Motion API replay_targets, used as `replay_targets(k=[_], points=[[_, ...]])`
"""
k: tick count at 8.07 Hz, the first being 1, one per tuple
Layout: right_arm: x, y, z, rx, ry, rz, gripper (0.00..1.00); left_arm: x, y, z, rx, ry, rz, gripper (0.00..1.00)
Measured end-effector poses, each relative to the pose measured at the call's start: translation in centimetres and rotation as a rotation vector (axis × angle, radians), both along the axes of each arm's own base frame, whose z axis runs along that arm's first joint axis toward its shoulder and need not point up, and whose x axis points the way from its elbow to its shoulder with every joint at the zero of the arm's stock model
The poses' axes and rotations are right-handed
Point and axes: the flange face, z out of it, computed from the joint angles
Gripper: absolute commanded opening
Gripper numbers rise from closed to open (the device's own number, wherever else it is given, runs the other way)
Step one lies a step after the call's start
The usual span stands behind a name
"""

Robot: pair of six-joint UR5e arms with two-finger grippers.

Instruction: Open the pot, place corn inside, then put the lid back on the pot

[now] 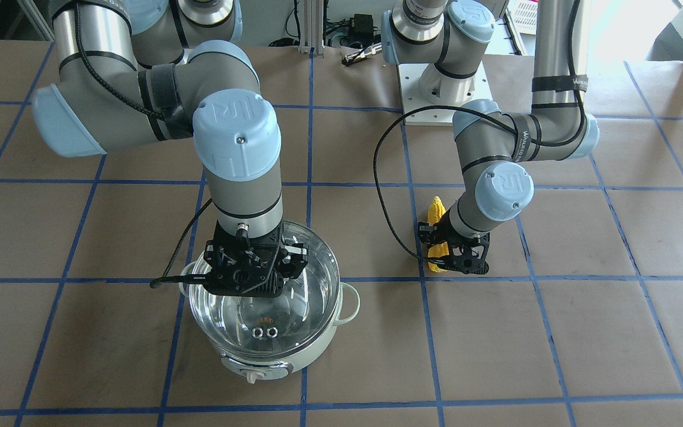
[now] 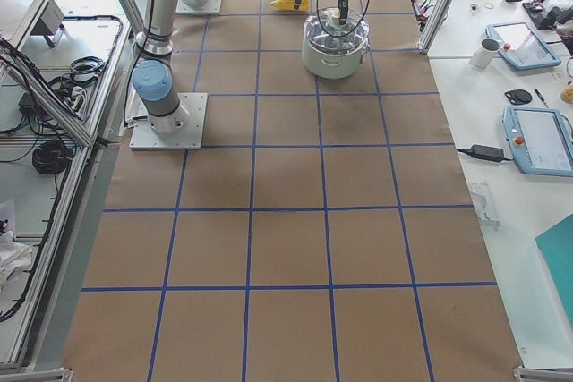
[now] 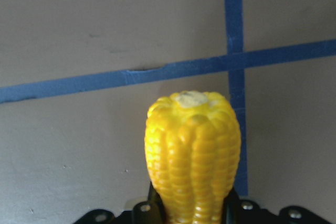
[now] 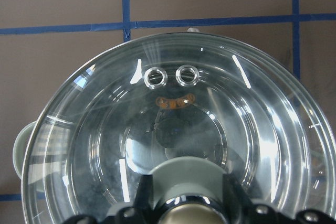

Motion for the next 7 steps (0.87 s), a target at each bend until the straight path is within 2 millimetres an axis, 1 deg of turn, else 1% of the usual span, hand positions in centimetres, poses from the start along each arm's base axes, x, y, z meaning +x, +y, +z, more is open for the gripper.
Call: replay_targets(k=[1, 2, 3, 4, 5, 6, 7], points=[[-0.2, 0.8, 1.9, -0.011, -0.004, 0.004, 0.48, 0.0, -0.1, 0.4, -0.004, -0.005, 0.001, 0.1], [-0.6, 1.9, 4.0, -0.03, -0.008, 0.014, 0.47, 0.0, -0.1, 0.8, -0.004, -0.006, 0.001, 0.06], [-1.3, 3.2, 6.2, -0.043, -0.008, 0.028, 0.47, 0.0, 0.0, 1.4, -0.002, -0.005, 0.002, 0.0], [-2.5, 4.7, 8.3, -0.044, -0.003, 0.042, 0.46, -0.1, -0.1, 2.4, -0.009, -0.005, 0.007, 0.0], [-4.3, 6.4, 9.6, -0.041, 0.004, 0.062, 0.45, -0.2, -0.4, 3.5, -0.021, -0.006, 0.012, 0.0], [-6.7, 7.9, 10.2, -0.033, 0.009, 0.076, 0.44, -0.4, -1.1, 4.8, -0.026, -0.006, 0.02, 0.0], [-8.7, 9.6, 10.5, -0.027, 0.012, 0.082, 0.42, -0.6, -2.4, 6.6, -0.022, 0.002, 0.052, 0.0]])
